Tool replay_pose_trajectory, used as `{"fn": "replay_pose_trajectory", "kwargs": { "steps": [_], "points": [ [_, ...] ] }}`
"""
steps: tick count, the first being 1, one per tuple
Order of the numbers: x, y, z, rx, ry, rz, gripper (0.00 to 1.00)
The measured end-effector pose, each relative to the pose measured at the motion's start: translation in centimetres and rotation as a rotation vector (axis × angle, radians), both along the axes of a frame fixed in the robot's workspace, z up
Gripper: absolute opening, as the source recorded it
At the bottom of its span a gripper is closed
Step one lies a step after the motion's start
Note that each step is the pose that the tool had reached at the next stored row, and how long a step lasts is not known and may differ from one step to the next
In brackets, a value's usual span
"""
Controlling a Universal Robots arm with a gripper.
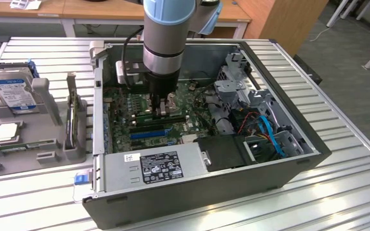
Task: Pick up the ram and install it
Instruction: 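Insert the ram into the slot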
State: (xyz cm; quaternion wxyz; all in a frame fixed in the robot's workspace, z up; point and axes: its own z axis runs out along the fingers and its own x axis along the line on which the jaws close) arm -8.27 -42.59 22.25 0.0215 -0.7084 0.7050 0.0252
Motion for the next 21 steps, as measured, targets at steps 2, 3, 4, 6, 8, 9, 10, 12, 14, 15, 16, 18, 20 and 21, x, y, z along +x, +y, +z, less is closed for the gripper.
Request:
{"fn": "replay_pose_trajectory", "kwargs": {
  "steps": [2, 3, 4, 6, 8, 9, 10, 12, 14, 15, 16, 18, 20, 21],
  "points": [
    [0.0, 0.00, -0.01, 0.0001, -0.0042, 0.000, 0.12],
    [0.0, 0.00, -0.01, 0.0001, -0.0043, 0.000, 0.12],
    [0.0, 0.00, 0.00, 0.0000, -0.0042, 0.000, 0.12],
    [0.0, 0.00, 0.03, -0.0001, -0.0042, 0.000, 0.12],
    [0.0, -0.01, 0.13, -0.0001, -0.0041, 0.000, 0.12],
    [0.0, -0.01, 0.17, 0.0004, -0.0042, 0.000, 0.12],
    [0.0, 0.00, 0.22, 0.0007, -0.0042, 0.000, 0.12],
    [0.0, 0.00, 0.25, 0.0012, -0.0044, 0.000, 0.12],
    [0.0, -0.01, 0.45, 0.0007, -0.0041, 0.000, 0.12],
    [0.0, 0.00, 0.57, 0.0008, -0.0041, 0.000, 0.12],
    [0.0, 0.00, 0.65, 0.0009, -0.0042, 0.000, 0.12],
    [0.0, 0.00, 0.81, 0.0010, -0.0042, 0.000, 0.12],
    [0.0, 0.00, 1.01, 0.0009, -0.0042, 0.000, 0.12],
    [0.0, 0.00, 1.03, 0.0011, -0.0042, 0.000, 0.12]
  ]
}}
